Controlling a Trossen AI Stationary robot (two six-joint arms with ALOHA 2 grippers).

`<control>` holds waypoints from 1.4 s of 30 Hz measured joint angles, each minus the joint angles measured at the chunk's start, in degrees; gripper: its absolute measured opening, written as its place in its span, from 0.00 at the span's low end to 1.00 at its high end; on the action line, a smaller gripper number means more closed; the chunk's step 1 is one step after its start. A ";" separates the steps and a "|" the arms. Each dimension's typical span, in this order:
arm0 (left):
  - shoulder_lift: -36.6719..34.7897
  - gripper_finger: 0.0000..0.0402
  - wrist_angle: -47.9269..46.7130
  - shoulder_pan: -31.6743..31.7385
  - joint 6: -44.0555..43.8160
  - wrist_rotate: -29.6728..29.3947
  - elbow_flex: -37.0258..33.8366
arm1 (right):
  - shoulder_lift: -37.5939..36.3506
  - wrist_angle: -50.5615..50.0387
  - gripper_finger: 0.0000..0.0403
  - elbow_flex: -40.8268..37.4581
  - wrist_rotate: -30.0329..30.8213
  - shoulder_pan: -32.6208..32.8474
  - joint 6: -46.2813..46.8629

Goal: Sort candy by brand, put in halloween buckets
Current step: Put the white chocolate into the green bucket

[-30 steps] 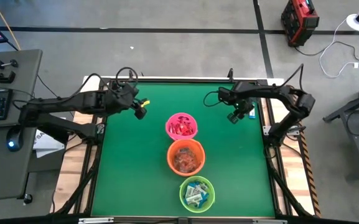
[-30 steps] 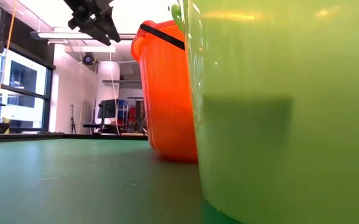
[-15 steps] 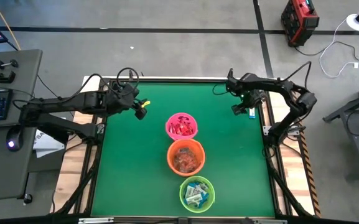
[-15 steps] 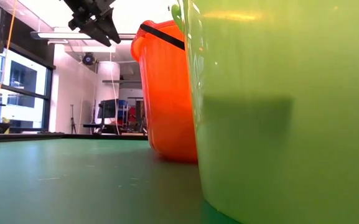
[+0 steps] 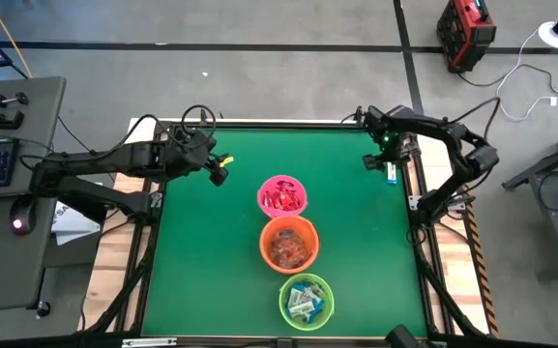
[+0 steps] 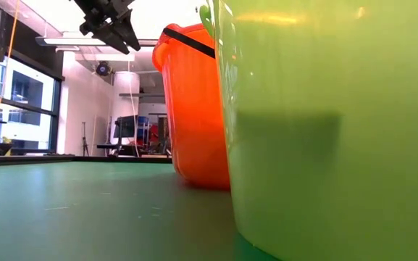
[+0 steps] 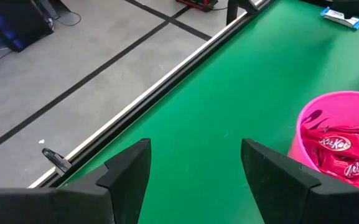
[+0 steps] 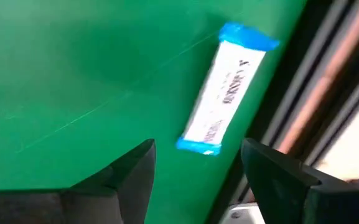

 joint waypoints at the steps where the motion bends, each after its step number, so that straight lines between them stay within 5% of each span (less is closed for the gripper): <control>1: 0.00 0.59 0.01 0.00 0.00 0.00 0.00 | 0.00 -0.11 0.57 0.01 -1.20 -0.29 0.00; 17: 0.00 0.59 0.02 0.00 -1.51 0.02 0.00 | -1.57 10.87 0.57 -11.15 -5.00 -0.94 4.94; 29: 0.00 0.59 0.04 -0.02 -1.62 0.02 0.00 | -1.60 12.88 0.56 -12.20 -4.52 -0.92 6.38; 33: 0.00 0.59 0.04 -0.02 -1.83 0.02 0.00 | -1.54 13.24 0.46 -12.21 -4.76 -0.87 6.43; 42: 0.00 0.59 0.05 -0.02 -2.58 0.02 0.00 | -1.44 14.25 0.02 -12.23 -3.83 -0.59 6.69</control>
